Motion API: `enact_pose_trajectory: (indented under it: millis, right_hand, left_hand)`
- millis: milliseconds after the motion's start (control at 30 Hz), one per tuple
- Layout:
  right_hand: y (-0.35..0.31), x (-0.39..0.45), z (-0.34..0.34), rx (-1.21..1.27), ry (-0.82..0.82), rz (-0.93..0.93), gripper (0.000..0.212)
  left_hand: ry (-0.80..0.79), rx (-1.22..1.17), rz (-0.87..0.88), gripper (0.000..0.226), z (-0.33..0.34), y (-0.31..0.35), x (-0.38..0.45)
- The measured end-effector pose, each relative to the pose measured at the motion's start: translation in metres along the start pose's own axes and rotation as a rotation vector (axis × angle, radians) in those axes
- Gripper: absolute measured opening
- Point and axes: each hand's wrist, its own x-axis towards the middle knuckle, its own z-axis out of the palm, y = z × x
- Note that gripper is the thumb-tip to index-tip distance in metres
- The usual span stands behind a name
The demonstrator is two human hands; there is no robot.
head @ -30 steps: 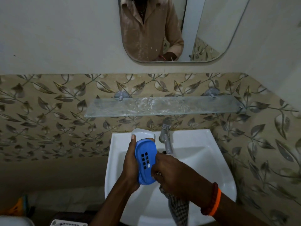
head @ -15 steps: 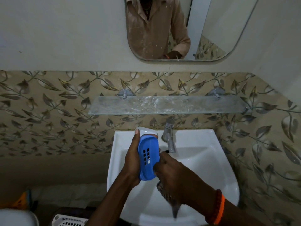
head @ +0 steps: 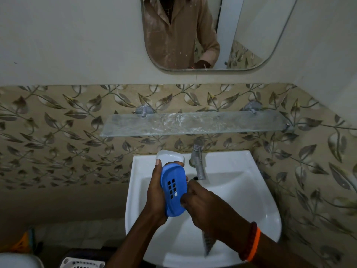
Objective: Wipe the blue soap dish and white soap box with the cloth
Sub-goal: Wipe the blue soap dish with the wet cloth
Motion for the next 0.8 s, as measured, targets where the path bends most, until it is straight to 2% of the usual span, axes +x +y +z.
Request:
enact_pose_trajectory:
  millis: [100, 200, 367, 467, 567, 800]
  right_hand:
    - [0.004, 0.005, -0.005, -0.108, 0.021, -0.061, 0.006]
    - [0.004, 0.012, -0.011, -0.114, 0.052, -0.045, 0.006]
    - [0.004, 0.009, -0.001, -0.032, -0.1, -0.069, 0.01]
    - [0.009, 0.008, -0.006, 0.158, -0.037, 0.099, 0.019]
    - [0.006, 0.001, -0.006, 0.2, -0.03, 0.217, 0.034]
    - [-0.017, -0.007, 0.014, 0.196, 0.012, 0.321, 0.028]
  left_hand:
    - [0.026, 0.02, -0.029, 0.068, -0.004, 0.0, 0.001]
    - [0.044, 0.007, -0.064, 0.07, -0.006, -0.002, 0.002]
    - [-0.002, -0.092, -0.018, 0.067, -0.008, 0.002, 0.004]
    - [-0.021, -0.156, 0.029, 0.063, -0.013, 0.002, 0.005]
    - [-0.008, -0.197, 0.091, 0.059, -0.015, -0.001, 0.007]
    - [0.064, -0.216, 0.168, 0.057, -0.011, -0.019, 0.009]
